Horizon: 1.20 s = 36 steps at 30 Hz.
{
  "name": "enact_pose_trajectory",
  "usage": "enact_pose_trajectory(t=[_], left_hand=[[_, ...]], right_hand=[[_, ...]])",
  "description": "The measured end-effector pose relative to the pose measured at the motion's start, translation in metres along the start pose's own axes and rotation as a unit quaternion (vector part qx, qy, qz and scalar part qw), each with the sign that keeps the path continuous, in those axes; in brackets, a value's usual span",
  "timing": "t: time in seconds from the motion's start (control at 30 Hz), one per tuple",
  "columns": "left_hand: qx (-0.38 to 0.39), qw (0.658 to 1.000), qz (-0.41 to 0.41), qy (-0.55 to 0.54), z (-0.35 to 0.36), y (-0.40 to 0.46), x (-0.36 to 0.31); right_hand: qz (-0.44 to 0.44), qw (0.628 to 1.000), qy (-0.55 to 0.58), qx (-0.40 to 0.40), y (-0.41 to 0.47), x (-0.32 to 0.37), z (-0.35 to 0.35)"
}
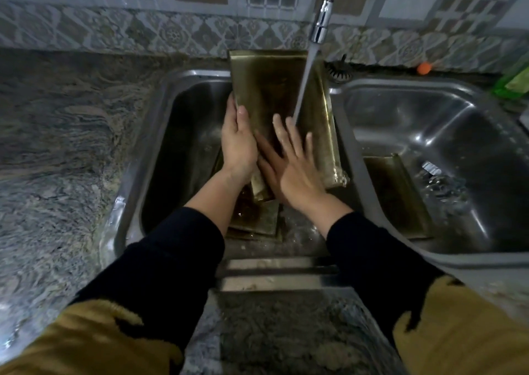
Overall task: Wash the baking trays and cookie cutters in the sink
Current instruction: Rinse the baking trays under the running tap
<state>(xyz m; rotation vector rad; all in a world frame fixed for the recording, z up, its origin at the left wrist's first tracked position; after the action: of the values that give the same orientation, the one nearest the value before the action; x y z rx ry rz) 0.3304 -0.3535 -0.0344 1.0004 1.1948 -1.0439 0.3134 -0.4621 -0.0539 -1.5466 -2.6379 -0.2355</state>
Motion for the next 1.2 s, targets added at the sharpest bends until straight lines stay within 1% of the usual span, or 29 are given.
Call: enact_pose_trajectory(t=[0.03,0.07,0.13,0.17,0.2,0.23,0.27,0.3,0.33,0.37,0.4,0.43,0.47,0.53,0.6,0.63,0.7,0.73,0.83,0.9,0.97,1.07,1.13,1.2], left_hand=[[0.008,1.000,0.010,0.001,0.001,0.000,-0.002],[0.018,1.000,0.023,0.006,0.003,-0.002,-0.006],[0.031,0.998,0.044,0.036,0.010,-0.007,-0.007],[0.044,0.996,0.051,0.054,0.016,-0.011,-0.006],[0.061,0.993,0.059,0.077,0.024,-0.016,-0.006],[0.078,0.989,0.069,0.108,0.032,-0.021,-0.007],[0.088,0.981,0.080,0.150,0.039,-0.026,-0.007],[0.091,0.972,0.090,0.197,0.044,-0.031,-0.010],[0.086,0.960,0.100,0.249,0.046,-0.034,-0.012],[0.085,0.943,0.112,0.301,0.049,-0.038,-0.016],[0.088,0.925,0.126,0.347,0.053,-0.042,-0.020],[0.100,0.908,0.138,0.383,0.058,-0.045,-0.021],[0.109,0.894,0.147,0.410,0.063,-0.049,-0.023],[0.113,0.876,0.173,0.435,0.069,-0.054,-0.025],[0.122,0.877,0.191,0.424,0.073,-0.055,-0.024],[0.136,0.881,0.188,0.412,0.076,-0.053,-0.022],[0.163,0.886,0.172,0.399,0.083,-0.046,-0.017],[0.169,0.886,0.163,0.400,0.088,-0.042,-0.016],[0.138,0.889,0.150,0.410,0.095,-0.022,-0.030],[0.115,0.895,0.137,0.408,0.095,-0.002,-0.040],[0.096,0.904,0.117,0.400,0.088,0.018,-0.045],[0.060,0.916,0.042,0.393,0.058,0.041,-0.029],[0.060,0.914,-0.019,0.401,0.036,0.041,-0.002],[0.087,0.906,-0.042,0.411,0.027,0.029,0.022]], right_hand=[[-0.012,1.000,0.007,0.006,-0.004,0.000,0.002],[-0.002,1.000,0.009,0.013,-0.005,-0.005,0.002],[0.067,0.997,0.019,0.024,0.003,-0.026,-0.004],[0.112,0.992,0.048,0.023,0.011,-0.039,-0.008],[0.152,0.983,0.103,0.014,0.017,-0.046,-0.018],[0.175,0.967,0.187,-0.011,0.024,-0.050,-0.031],[0.178,0.937,0.296,-0.052,0.029,-0.051,-0.048],[0.174,0.891,0.408,-0.100,0.033,-0.052,-0.067],[0.179,0.834,0.504,-0.137,0.035,-0.054,-0.082],[0.187,0.782,0.574,-0.158,0.037,-0.055,-0.093],[0.195,0.750,0.609,-0.169,0.037,-0.055,-0.103],[0.206,0.741,0.614,-0.179,0.037,-0.055,-0.110],[0.218,0.744,0.601,-0.193,0.036,-0.056,-0.116],[0.232,0.753,0.566,-0.242,0.027,-0.066,-0.124],[0.219,0.762,0.537,-0.288,0.017,-0.077,-0.130],[0.209,0.768,0.527,-0.298,0.013,-0.081,-0.132],[0.201,0.778,0.523,-0.285,0.012,-0.086,-0.130],[0.205,0.776,0.532,-0.269,0.013,-0.088,-0.124],[0.218,0.753,0.581,-0.219,0.016,-0.087,-0.100],[0.220,0.745,0.593,-0.210,0.014,-0.082,-0.096],[0.221,0.736,0.597,-0.228,0.010,-0.082,-0.099],[0.227,0.716,0.602,-0.271,0.003,-0.094,-0.111],[0.241,0.685,0.618,-0.303,-0.002,-0.109,-0.119],[0.250,0.647,0.638,-0.335,-0.006,-0.125,-0.127]])
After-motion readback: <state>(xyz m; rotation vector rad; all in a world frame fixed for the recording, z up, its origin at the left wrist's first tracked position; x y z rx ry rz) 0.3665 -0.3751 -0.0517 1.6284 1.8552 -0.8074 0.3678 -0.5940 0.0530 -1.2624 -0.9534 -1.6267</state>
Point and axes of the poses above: each hand's wrist, its own y-axis towards the middle knuckle, its own z-axis out of the palm, x = y × z, the point moved 10 cm from there along y, towards the middle knuckle, and after that the axes turned 5 degrees about x, right-handed, at the moved point
